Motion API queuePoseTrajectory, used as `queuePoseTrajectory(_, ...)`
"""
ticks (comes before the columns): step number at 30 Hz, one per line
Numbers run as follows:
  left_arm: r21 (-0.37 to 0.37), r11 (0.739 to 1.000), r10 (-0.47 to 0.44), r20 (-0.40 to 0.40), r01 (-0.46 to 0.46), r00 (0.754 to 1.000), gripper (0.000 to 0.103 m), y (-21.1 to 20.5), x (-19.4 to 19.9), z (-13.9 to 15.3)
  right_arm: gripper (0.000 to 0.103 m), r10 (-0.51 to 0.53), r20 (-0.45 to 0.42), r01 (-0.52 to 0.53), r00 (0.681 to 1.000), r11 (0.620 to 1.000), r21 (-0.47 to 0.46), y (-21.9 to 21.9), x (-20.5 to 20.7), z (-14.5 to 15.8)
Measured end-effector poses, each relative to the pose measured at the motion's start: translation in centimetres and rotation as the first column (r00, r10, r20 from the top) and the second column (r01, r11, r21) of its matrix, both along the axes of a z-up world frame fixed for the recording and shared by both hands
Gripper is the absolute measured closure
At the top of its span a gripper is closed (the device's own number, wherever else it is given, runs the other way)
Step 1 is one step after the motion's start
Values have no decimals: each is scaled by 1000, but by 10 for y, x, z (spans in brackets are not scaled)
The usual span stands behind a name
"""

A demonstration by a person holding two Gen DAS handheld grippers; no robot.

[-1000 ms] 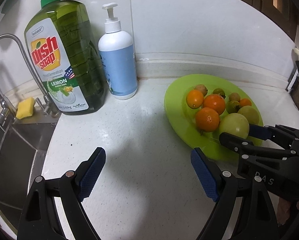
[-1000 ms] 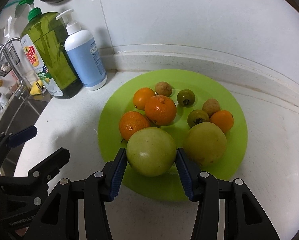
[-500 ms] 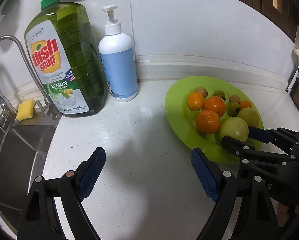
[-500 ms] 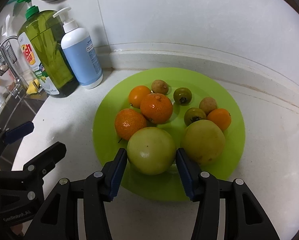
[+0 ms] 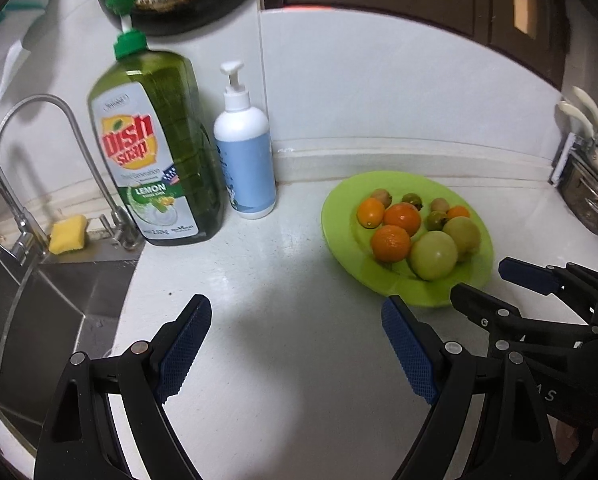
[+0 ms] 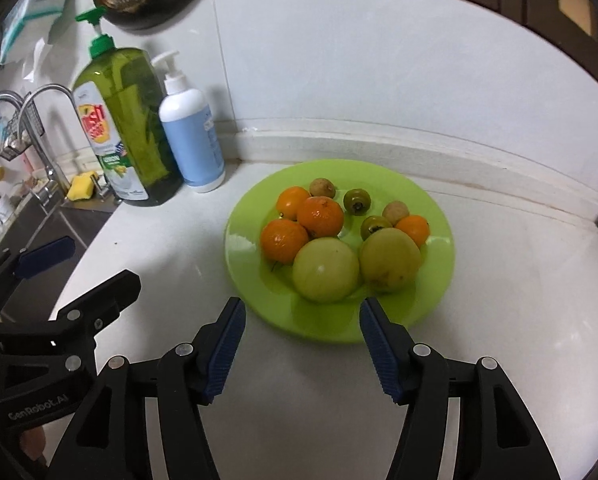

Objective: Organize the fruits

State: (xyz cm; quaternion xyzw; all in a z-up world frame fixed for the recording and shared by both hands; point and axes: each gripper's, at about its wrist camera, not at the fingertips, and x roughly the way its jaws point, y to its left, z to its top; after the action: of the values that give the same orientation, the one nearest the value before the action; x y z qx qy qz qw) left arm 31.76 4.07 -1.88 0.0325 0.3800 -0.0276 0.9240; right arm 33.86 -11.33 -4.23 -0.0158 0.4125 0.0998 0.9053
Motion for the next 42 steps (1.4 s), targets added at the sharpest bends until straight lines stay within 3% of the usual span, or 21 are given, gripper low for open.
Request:
queuePoseTrajectory(13, 1, 995, -102, 100, 103, 990, 14, 12, -75, 38, 39, -125, 111, 124, 986, 992, 19, 5, -101, 41)
queuePoseTrajectory(21, -17, 996, -82, 154, 85, 985, 9, 10, -123, 54, 36, -145, 154, 142, 977, 989, 29, -3, -154, 59)
queuePoseTrajectory(25, -15, 998, -58, 175, 62, 983, 6, 5, -151, 59, 30, -145, 170, 143, 975, 989, 22, -10, -179, 66)
queuePoseTrajectory(42, -11, 999, -28, 233, 31, 972, 0, -12, -261, 72, 25, -141, 215, 135, 966, 990, 43, -37, -284, 79)
